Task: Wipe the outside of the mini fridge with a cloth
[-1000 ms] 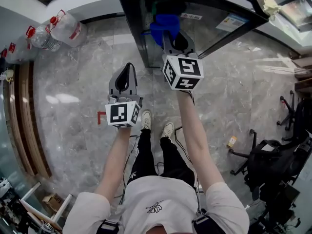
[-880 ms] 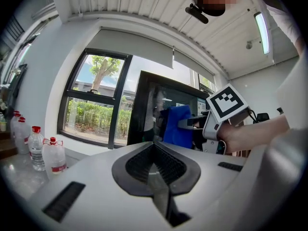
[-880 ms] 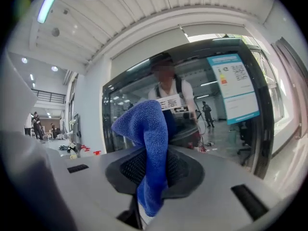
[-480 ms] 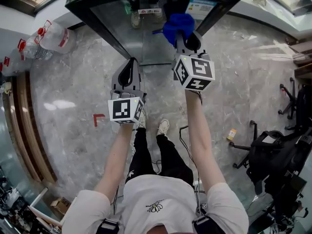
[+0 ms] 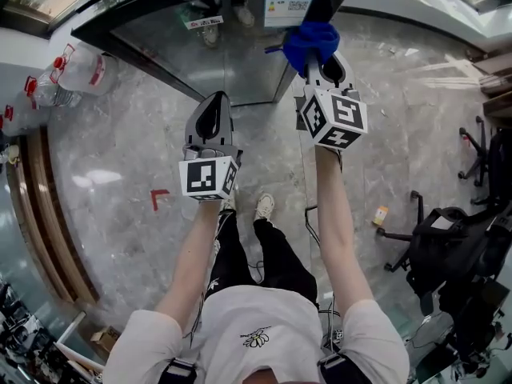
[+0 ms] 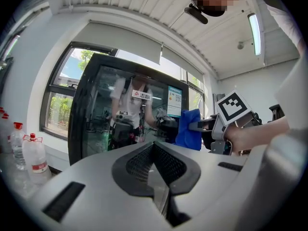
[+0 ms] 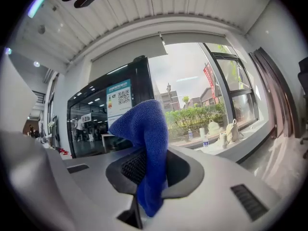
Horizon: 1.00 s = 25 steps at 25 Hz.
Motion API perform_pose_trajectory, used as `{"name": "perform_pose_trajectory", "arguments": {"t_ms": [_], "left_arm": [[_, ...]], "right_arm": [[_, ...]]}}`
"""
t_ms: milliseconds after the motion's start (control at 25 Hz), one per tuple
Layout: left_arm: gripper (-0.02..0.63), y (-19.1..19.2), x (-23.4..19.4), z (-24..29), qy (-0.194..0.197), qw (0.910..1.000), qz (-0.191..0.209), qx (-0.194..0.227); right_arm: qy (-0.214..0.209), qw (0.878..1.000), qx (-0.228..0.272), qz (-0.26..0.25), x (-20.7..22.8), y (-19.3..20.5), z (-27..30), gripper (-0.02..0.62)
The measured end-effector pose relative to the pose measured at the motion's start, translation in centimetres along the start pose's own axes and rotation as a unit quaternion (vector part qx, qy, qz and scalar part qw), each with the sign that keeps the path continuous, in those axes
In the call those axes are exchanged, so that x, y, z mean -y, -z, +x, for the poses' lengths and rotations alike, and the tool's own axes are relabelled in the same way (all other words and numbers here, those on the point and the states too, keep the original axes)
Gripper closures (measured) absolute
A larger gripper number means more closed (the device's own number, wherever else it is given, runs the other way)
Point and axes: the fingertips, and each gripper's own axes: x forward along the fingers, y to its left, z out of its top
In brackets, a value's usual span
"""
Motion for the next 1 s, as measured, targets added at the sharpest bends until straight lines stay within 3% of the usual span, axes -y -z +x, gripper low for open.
{"name": "perform_pose_trajectory", "arguments": {"t_ms": [240, 400, 640, 1000], "left_arm": [[0.603, -0.2, 0.2, 0.0, -0.004, 0.9999, 0.009, 0.009], [0.603, -0.1, -0.7, -0.7, -0.016, 0.9995, 0.017, 0.022], [0.603, 3.2, -4.3, -2.2, -0.054, 0.9964, 0.031, 0.057], [0.603, 15.9, -16.4, -2.2, -0.141, 0.9841, 0.029, 0.104]], "right_arm": [[0.021, 1.0, -0.001, -0.001, 2.8, 0.1, -0.4, 0.514], [0.007, 1.0, 0.011, -0.003, 1.6, -0.1, -1.9, 0.514], [-0.107, 0.993, 0.052, 0.0, -8.3, 1.6, -4.3, 0.514], [-0.272, 0.955, 0.118, 0.028, -25.5, 11.1, 2.4, 0.514]]}}
